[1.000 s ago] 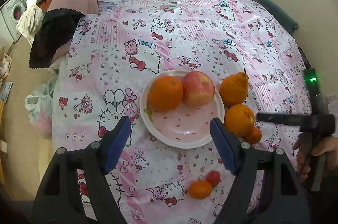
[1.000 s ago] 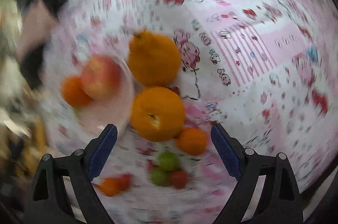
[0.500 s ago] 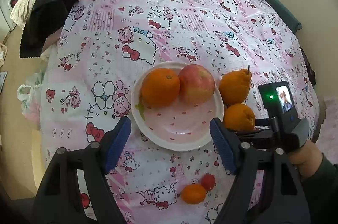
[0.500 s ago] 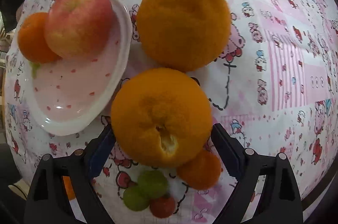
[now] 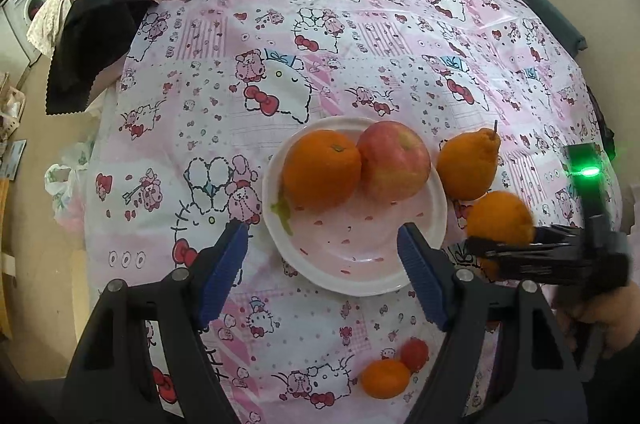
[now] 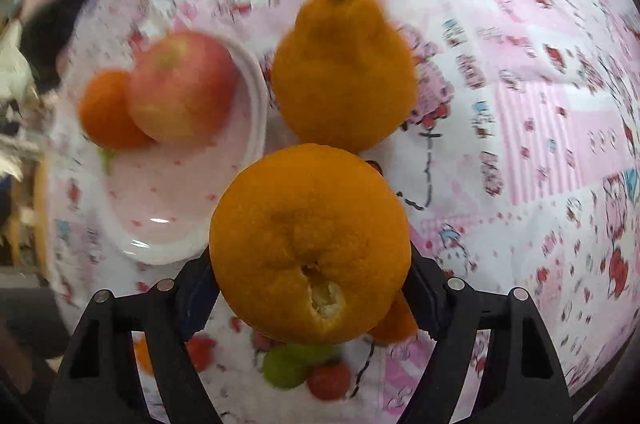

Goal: Organize fruits
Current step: 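Lift the round dekopon with the right gripper while the left grasps the stemmed dekopon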

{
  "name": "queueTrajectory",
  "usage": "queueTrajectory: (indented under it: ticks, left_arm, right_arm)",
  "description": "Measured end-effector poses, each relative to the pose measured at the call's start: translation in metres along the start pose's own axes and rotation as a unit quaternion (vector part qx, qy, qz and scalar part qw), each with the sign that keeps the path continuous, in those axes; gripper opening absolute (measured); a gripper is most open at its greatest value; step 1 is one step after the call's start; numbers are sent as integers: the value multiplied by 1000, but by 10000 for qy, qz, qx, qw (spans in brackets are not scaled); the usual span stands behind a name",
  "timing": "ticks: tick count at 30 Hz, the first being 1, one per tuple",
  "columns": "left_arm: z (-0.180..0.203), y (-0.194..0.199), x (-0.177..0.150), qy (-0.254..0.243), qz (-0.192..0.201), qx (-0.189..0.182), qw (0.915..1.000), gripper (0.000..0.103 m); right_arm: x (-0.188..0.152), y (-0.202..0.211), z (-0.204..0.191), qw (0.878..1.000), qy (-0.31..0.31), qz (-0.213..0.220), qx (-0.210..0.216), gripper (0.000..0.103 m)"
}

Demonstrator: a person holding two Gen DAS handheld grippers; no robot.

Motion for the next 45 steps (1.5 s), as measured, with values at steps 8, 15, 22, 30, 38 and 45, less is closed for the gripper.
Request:
queueTrajectory:
  ticks: [8, 15, 22, 30, 38, 45]
  left_arm:
    - [26, -5, -2, -443, -65, -116, 9989, 74]
    - [80, -24, 3, -779, -202, -284, 9964, 74]
    - [140, -63, 8, -882, -528, -500, 9934, 74]
    - [191, -117, 14, -1307, -818, -390, 9873, 74]
    - [204, -166, 14, -1519, -1118, -68, 9820, 80]
    - [208, -188, 7, -1621, -1431, 72, 9763, 83]
  right_arm:
    - [2, 86, 49, 9901, -1014, 947, 193, 82]
    - [12, 102, 88, 9754, -1754, 1318, 202, 82]
    - [21, 99, 113, 9659, -2171, 1391, 243, 82]
    - [30, 93, 128, 9610, -2376, 1391, 270, 82]
    - [33, 92, 131, 9578, -2480, 1408, 346, 81]
    - [34, 89, 131, 9579, -2494, 1380, 343, 81]
Point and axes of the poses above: each gripper's, at about its wrist camera, not at the fingertips, and y roughly against the way its jaws point, z to its right, x to its top, the point moved 4 cm from there along -y, roughly the way its jaws point, and after that the axes turned 11 degrees about z, right-handed, at the moved point
